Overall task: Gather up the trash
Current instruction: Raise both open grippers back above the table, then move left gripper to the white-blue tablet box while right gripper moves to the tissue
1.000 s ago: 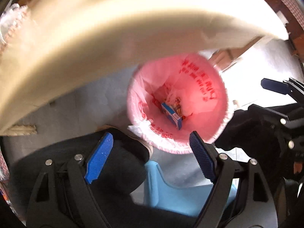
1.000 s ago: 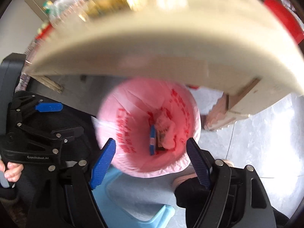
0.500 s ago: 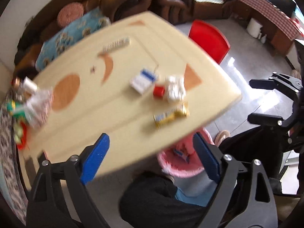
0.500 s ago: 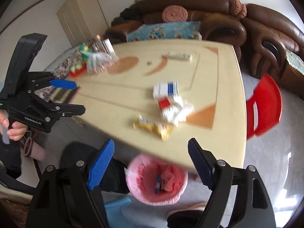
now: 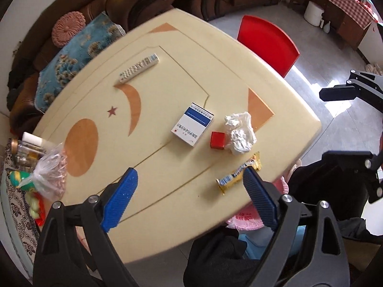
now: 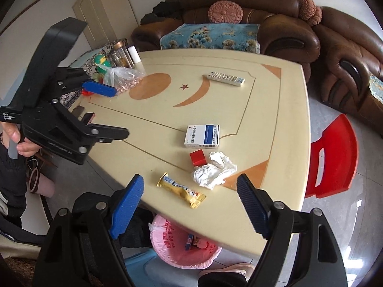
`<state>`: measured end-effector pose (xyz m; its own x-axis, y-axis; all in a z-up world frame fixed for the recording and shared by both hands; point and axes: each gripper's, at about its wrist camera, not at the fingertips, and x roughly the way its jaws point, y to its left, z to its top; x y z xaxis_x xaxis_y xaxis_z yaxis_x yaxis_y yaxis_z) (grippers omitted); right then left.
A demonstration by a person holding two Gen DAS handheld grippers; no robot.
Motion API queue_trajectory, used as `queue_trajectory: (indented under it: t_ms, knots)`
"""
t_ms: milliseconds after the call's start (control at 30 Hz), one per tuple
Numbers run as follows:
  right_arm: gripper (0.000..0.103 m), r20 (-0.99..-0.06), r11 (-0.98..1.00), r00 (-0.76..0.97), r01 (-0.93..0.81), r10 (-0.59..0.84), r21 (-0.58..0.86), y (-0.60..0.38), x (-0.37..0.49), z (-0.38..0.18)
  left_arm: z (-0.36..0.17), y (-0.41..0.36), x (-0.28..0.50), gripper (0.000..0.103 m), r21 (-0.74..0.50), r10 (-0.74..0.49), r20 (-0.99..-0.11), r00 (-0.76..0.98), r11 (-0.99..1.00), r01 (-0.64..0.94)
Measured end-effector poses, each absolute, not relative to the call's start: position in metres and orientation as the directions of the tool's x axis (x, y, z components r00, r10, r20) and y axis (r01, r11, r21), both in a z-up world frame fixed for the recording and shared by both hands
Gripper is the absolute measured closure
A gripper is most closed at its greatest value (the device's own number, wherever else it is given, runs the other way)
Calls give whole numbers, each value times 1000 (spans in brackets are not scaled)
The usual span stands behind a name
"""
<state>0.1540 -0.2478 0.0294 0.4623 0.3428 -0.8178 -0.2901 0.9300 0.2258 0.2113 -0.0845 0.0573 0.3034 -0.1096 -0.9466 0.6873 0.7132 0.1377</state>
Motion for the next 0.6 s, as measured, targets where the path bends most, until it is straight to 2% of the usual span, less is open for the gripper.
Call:
queue_trajectory:
  t_ms: [367,600]
  knots:
    - [25,-869,925,349,-277,350,261,-252,203,-35,-27,-100,280,16,77,-69,-984,167,677,732]
    - [25,-891,925,293,-263,347,274,-255,221,-68,-59,-112,303,16,48,-65,-991,119,651,758]
